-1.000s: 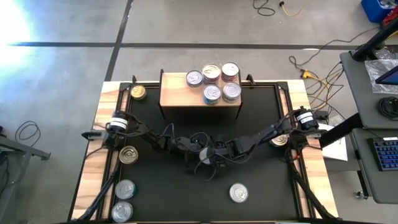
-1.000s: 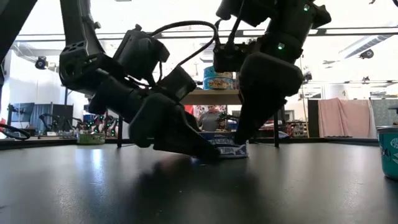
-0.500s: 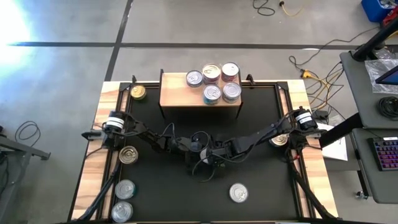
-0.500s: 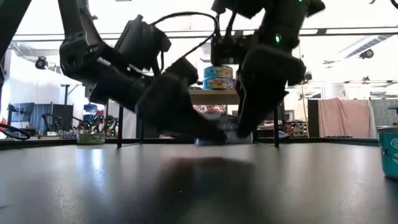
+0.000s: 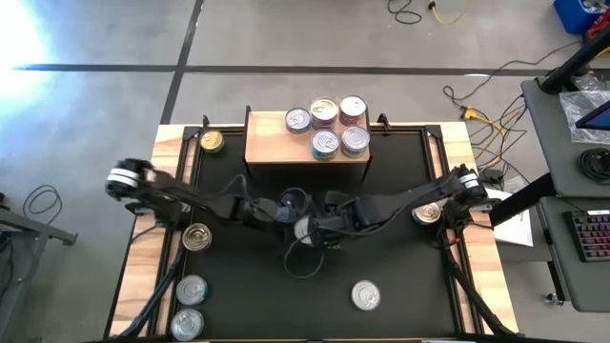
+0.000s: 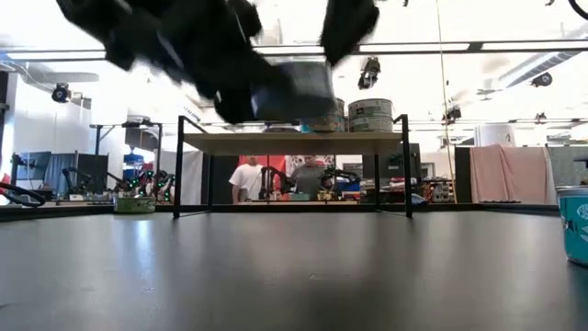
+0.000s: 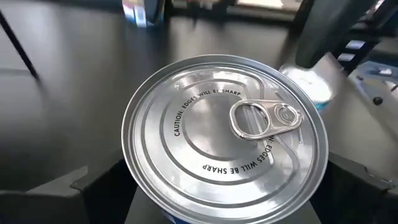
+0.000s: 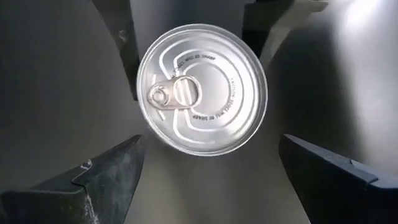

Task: Stack canned seafood by type on shelf
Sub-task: Stack the blue tuna can on top of the other blue tuna can on the shelf

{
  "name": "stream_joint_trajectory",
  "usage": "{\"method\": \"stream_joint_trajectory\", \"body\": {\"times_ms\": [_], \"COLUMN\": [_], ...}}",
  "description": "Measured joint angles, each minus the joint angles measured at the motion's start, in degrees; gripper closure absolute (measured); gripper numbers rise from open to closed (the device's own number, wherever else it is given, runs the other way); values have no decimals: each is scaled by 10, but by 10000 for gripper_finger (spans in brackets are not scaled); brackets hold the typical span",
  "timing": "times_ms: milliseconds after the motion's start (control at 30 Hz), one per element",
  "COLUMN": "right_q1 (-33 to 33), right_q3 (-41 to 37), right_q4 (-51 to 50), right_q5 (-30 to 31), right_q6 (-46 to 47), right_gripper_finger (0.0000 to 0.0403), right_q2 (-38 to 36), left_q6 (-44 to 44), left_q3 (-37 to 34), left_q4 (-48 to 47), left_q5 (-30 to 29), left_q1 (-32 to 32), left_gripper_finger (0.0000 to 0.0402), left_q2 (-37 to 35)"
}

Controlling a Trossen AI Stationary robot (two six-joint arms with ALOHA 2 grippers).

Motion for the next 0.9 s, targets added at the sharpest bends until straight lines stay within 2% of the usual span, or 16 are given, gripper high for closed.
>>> {"method": "stream_joint_trajectory", "body": {"times_ms": [167,333,467,567,700,800,900], "right_q1": [-5,-40,-76,-109,-164,-205,-245], "right_q3": [122,203,242,267,291,296,298], "right_q4": [-31,-30,-31,-31,-25,-9,-11], "right_q5": [31,36,23,13,-36,-46,-46], "right_q6": [-13,-23,-50,-85,-132,-180,-238], "right_gripper_finger": [42,42,42,42,42,42,42], "right_q2": [-2,-6,-7,-8,-8,-8,-8], "left_q6": [23,31,51,86,133,152,182], "left_q3": [1,7,36,78,141,183,225], "left_q4": [-101,-189,-255,-316,-380,-391,-407], "left_q5": [0,4,57,110,186,236,262], "left_q1": [16,69,135,197,290,350,394], "left_gripper_finger": [30,30,30,30,29,27,27], "left_q2": [-128,-220,-261,-262,-226,-188,-149]}}
